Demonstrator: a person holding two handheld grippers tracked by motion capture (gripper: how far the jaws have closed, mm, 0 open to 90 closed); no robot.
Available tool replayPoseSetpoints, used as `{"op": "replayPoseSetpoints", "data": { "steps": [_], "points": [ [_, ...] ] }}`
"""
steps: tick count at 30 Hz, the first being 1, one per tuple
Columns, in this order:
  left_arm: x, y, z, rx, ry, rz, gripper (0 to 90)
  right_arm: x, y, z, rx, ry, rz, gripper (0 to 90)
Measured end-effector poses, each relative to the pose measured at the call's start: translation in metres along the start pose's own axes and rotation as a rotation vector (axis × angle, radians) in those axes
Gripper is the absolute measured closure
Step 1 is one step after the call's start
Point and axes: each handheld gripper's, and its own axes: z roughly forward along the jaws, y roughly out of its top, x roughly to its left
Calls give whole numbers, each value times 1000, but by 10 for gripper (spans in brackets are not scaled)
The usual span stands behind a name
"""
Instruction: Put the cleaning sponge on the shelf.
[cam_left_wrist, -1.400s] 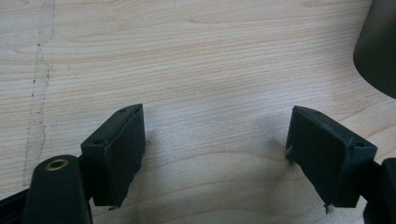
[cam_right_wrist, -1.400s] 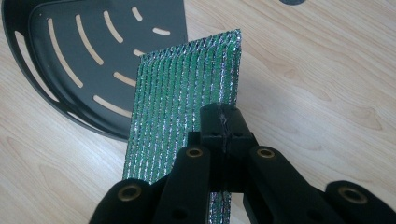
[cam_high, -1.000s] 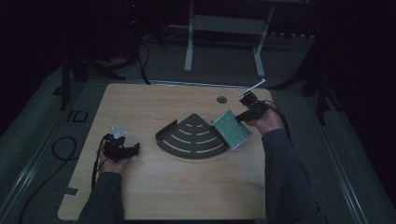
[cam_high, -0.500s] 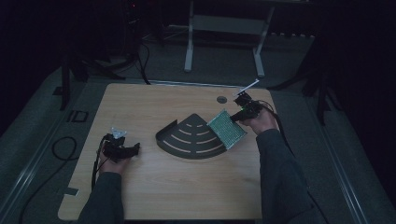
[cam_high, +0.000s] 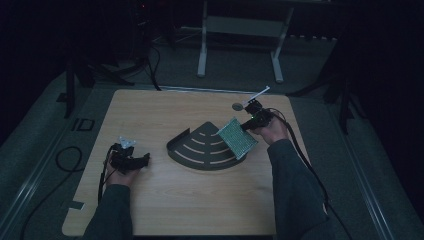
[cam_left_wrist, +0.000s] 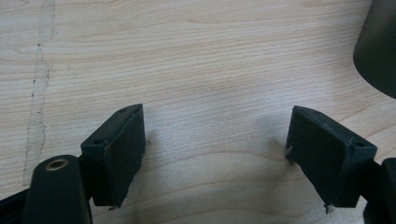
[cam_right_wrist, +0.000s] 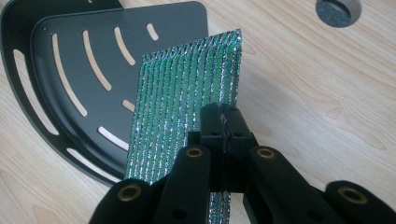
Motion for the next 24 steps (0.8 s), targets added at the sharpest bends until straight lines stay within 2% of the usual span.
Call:
{"op": "replayPoseSetpoints", "data": {
  "steps": [15,24],
  "points": [
    [0,0,0,0,0,0,202,8,6,18,-26,2,-13,895],
    [0,0,0,0,-1,1,203,13,7,27,-18,1,-30,895]
  ]
}}
